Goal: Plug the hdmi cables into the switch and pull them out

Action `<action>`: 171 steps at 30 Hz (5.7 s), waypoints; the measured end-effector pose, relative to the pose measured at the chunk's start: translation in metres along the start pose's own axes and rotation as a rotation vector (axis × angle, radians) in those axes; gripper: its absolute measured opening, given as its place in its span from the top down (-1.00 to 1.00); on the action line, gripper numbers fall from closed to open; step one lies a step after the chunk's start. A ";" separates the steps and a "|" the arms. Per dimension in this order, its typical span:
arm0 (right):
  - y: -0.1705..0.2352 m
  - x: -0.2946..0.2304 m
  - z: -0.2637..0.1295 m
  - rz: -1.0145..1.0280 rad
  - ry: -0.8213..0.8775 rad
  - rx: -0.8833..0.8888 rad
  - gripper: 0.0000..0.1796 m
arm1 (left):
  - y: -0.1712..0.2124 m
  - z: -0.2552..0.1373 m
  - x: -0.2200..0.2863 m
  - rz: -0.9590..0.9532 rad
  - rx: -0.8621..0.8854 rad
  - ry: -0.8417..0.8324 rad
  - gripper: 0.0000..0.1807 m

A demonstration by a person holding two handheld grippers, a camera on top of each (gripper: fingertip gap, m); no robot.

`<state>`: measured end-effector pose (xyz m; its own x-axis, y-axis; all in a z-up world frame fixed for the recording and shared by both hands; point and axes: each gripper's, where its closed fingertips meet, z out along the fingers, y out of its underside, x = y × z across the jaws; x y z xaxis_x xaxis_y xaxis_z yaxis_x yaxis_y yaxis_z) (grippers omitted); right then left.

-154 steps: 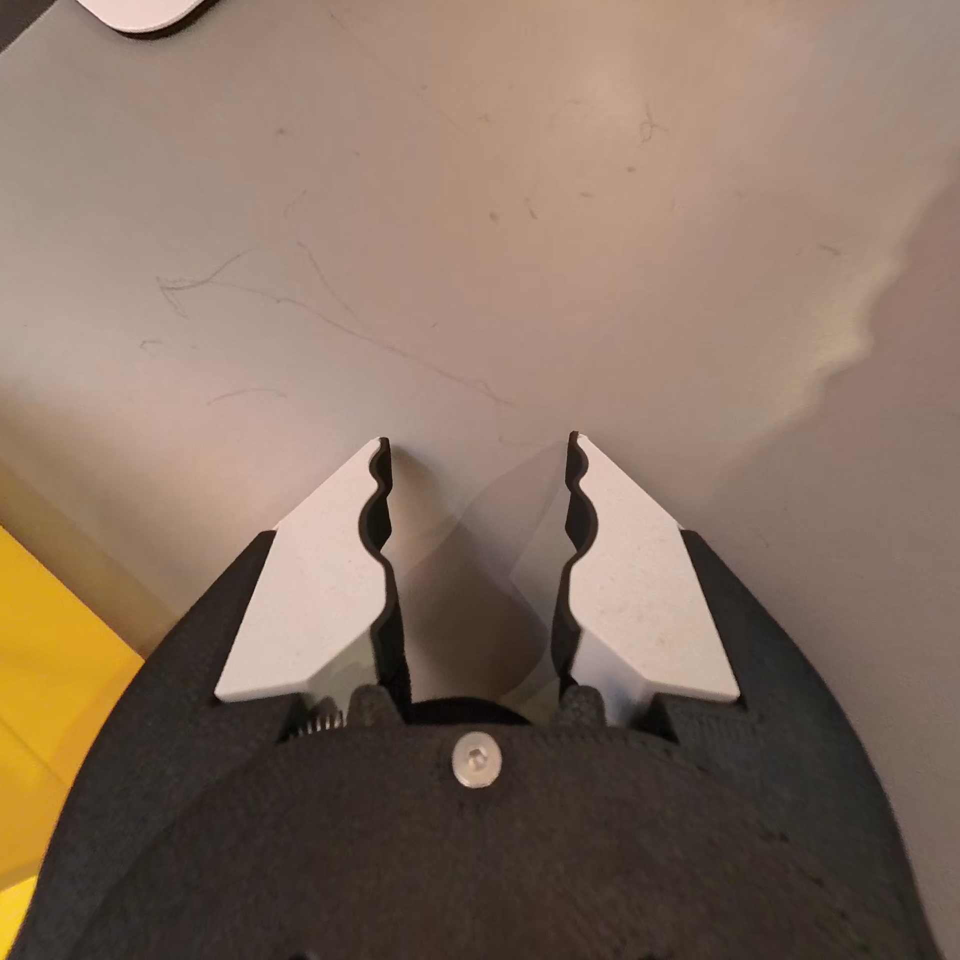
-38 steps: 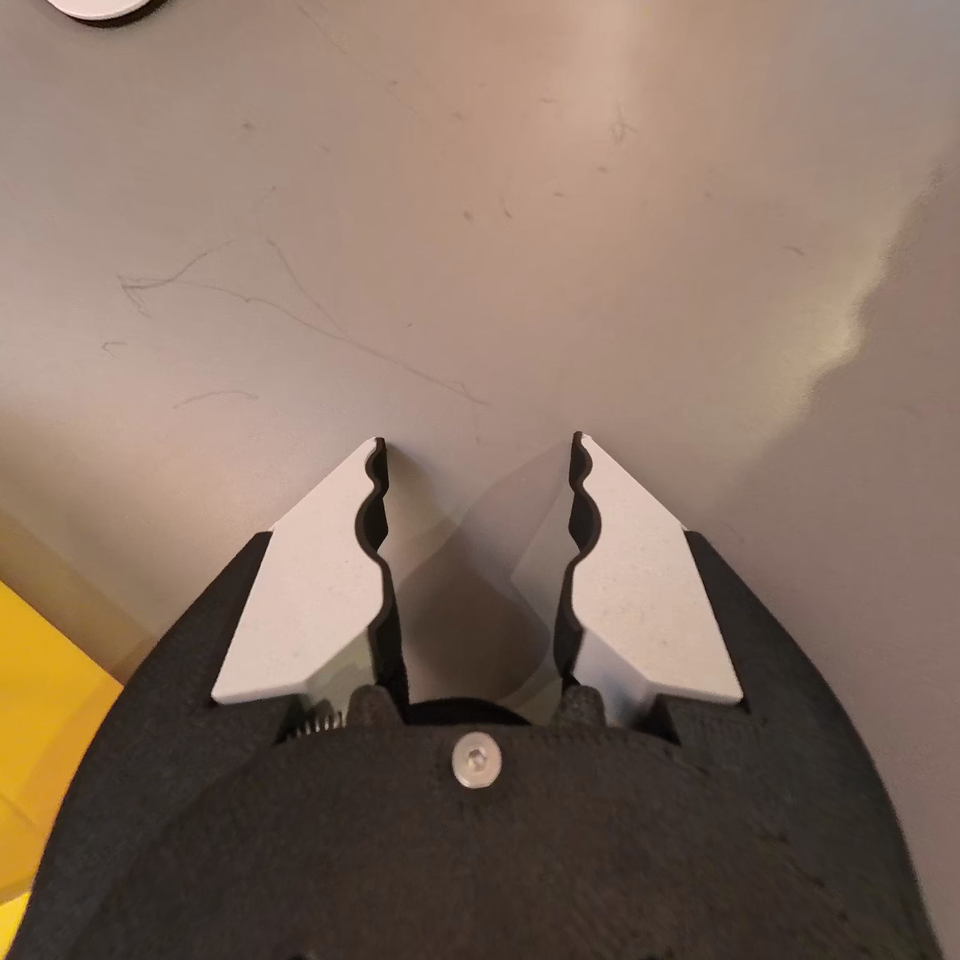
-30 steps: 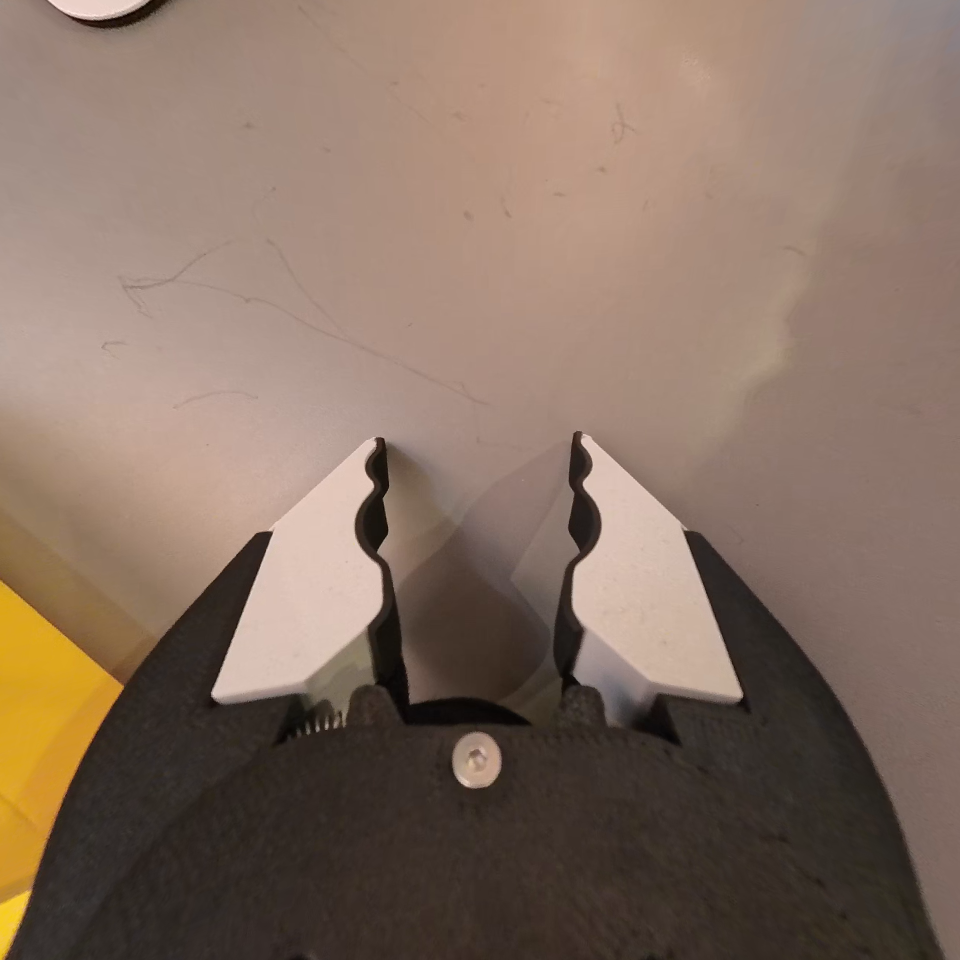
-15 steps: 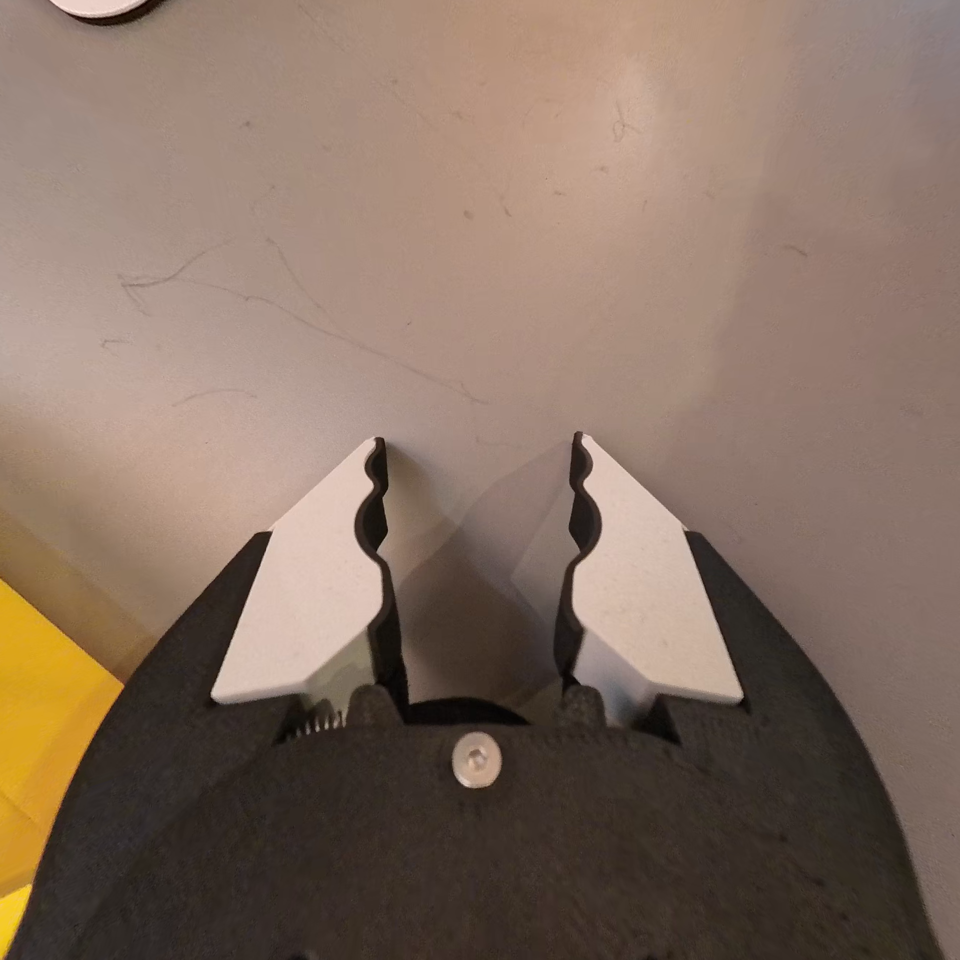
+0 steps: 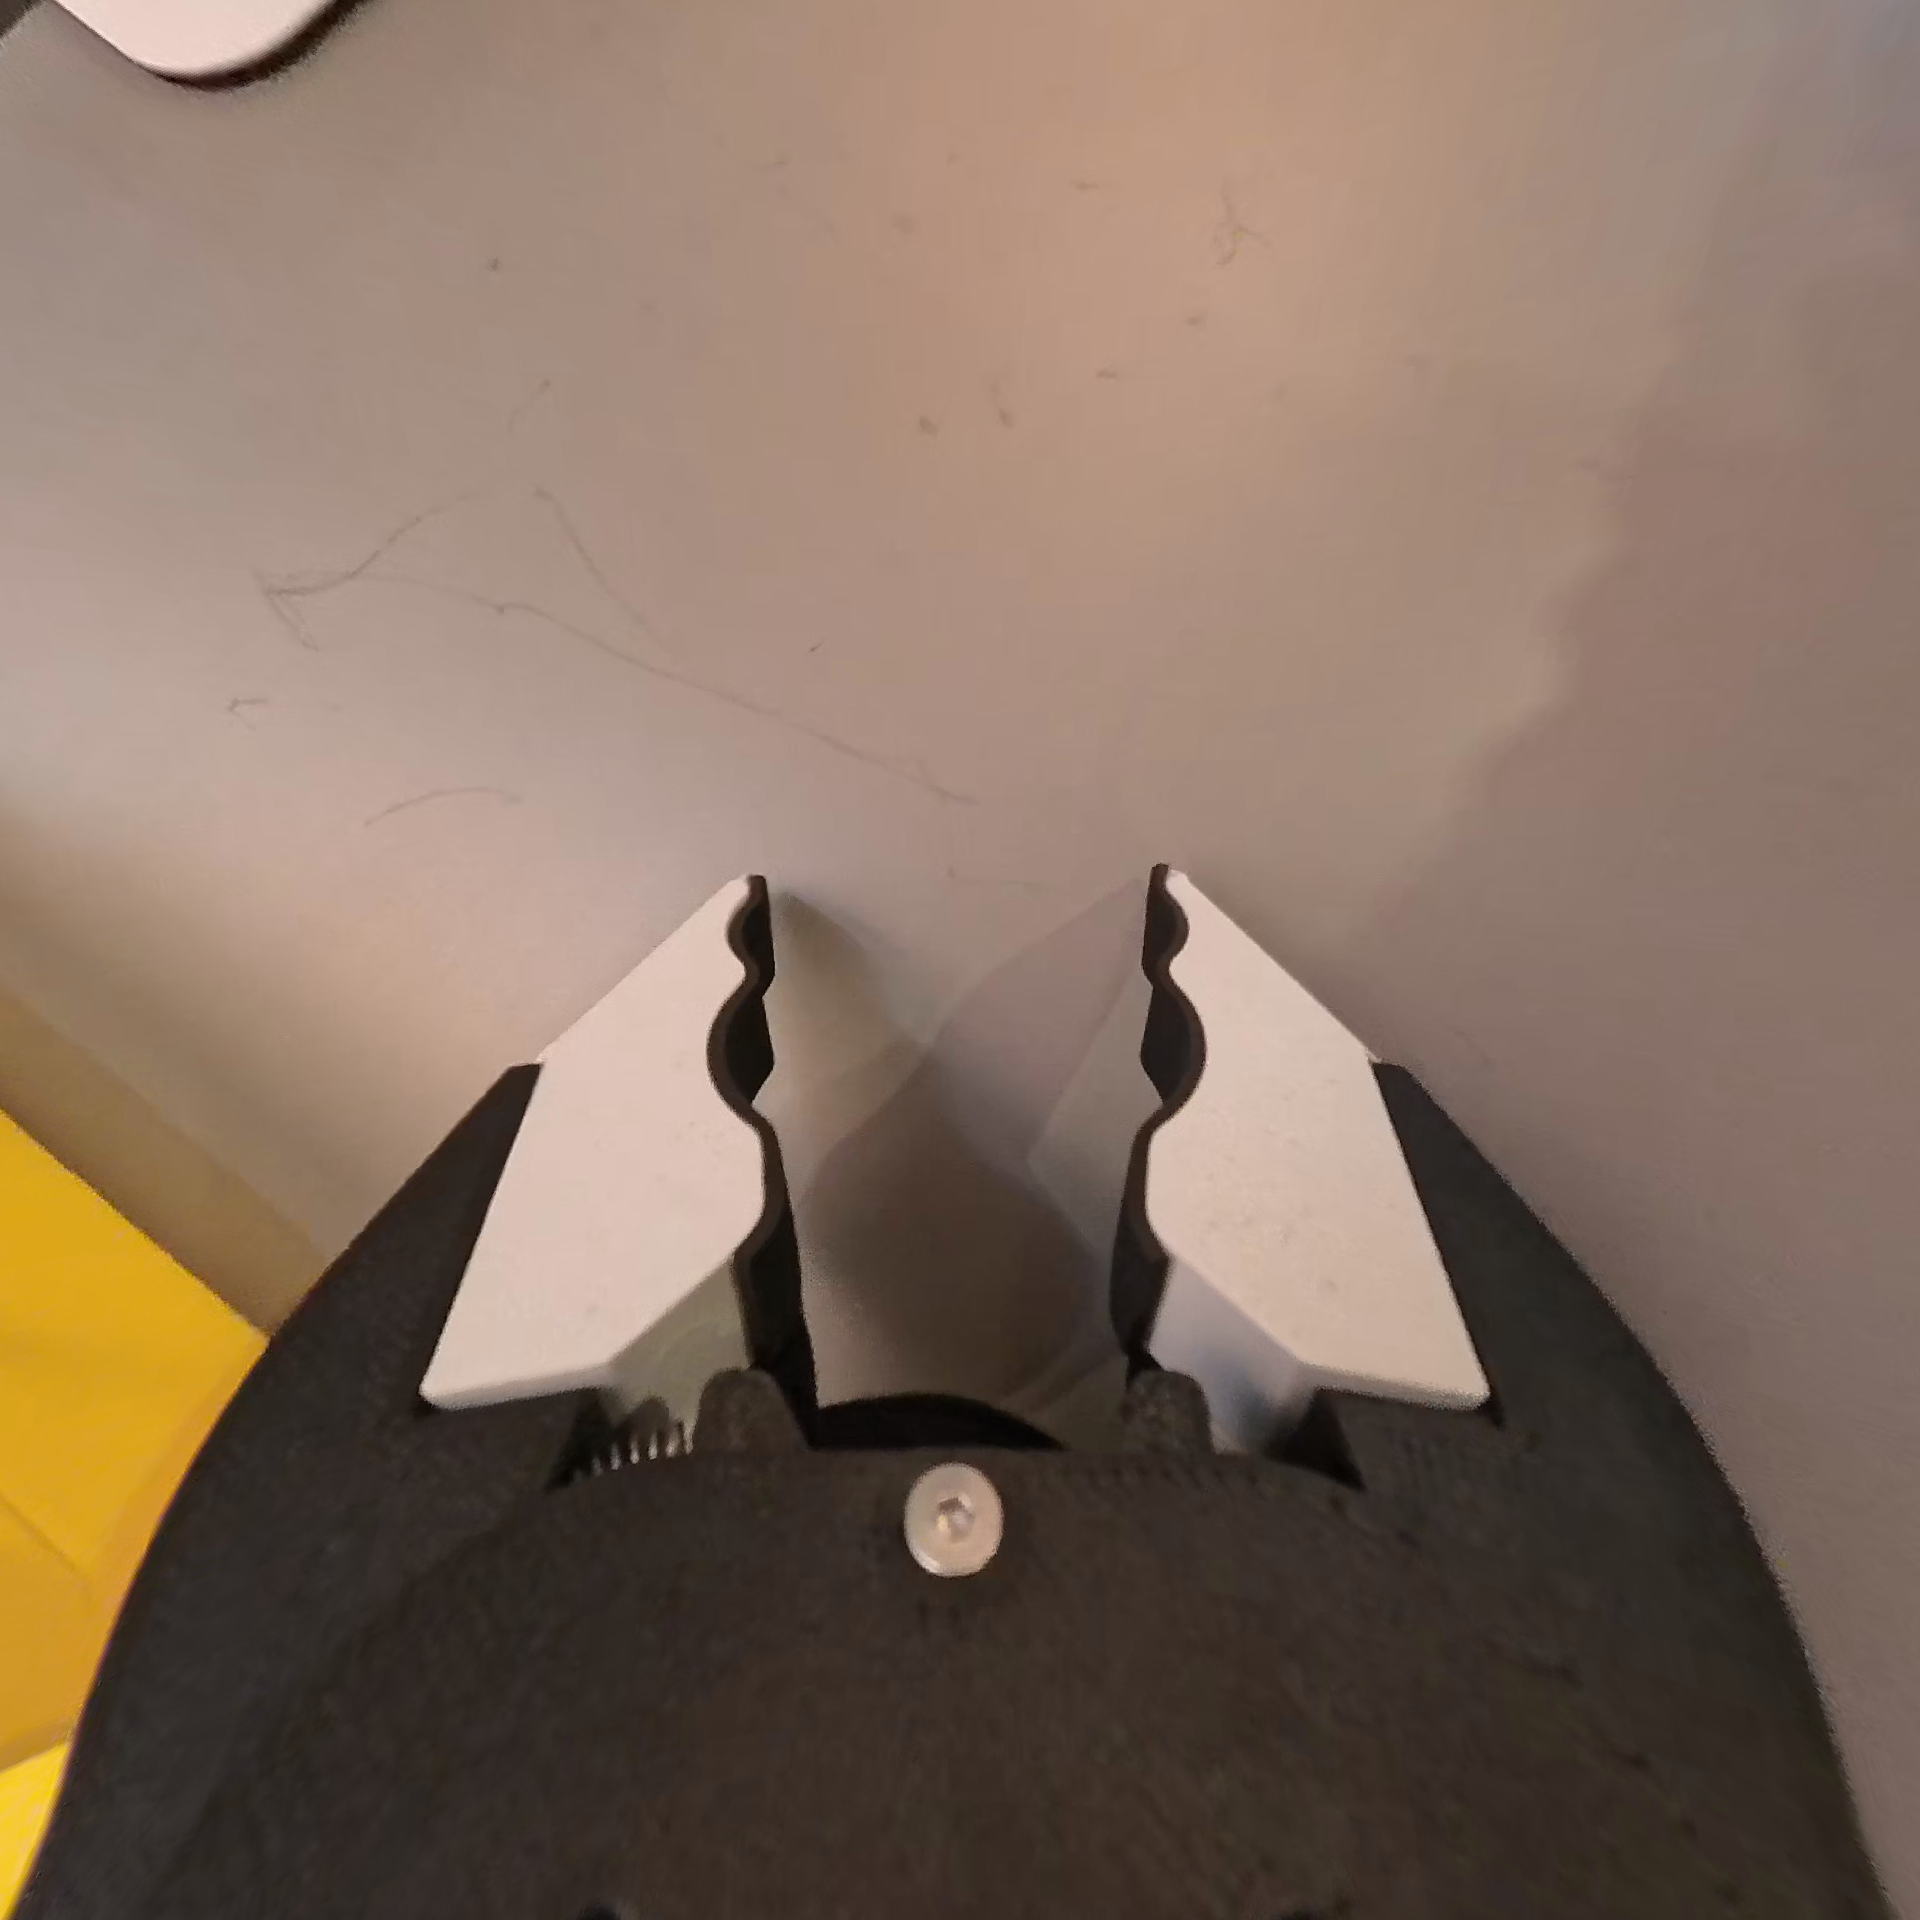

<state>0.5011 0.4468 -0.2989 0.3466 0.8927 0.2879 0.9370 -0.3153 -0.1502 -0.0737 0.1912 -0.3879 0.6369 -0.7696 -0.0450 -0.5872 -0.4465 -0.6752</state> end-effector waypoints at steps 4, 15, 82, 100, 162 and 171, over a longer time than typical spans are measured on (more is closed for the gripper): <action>-0.013 0.005 -0.018 0.010 0.126 0.076 0.40 | -0.012 -0.014 -0.005 0.008 0.046 -0.016 0.25; -0.043 -0.025 -0.054 -0.014 0.355 0.205 0.47 | -0.058 -0.156 -0.146 0.180 0.049 -0.512 0.44; -0.088 -0.090 -0.034 -0.159 0.386 0.304 0.52 | 0.081 -0.074 -0.294 0.755 -1.089 0.131 0.17; -0.087 -0.096 -0.024 -0.161 0.372 0.300 0.53 | 0.071 -0.064 -0.332 0.598 -0.976 -0.189 0.81; -0.084 -0.112 -0.012 -0.173 0.335 0.321 0.52 | 0.051 -0.033 -0.283 0.207 -0.788 -0.013 0.30; -0.086 -0.113 -0.026 -0.177 0.366 0.344 0.52 | 0.013 -0.083 -0.303 0.248 -0.652 -0.216 0.30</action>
<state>0.3821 0.3646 -0.2937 0.2342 0.7327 0.6390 0.9355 0.0090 -0.3532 -0.3157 0.3810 -0.3218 0.4917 -0.8062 -0.3290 -0.8622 -0.5038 -0.0539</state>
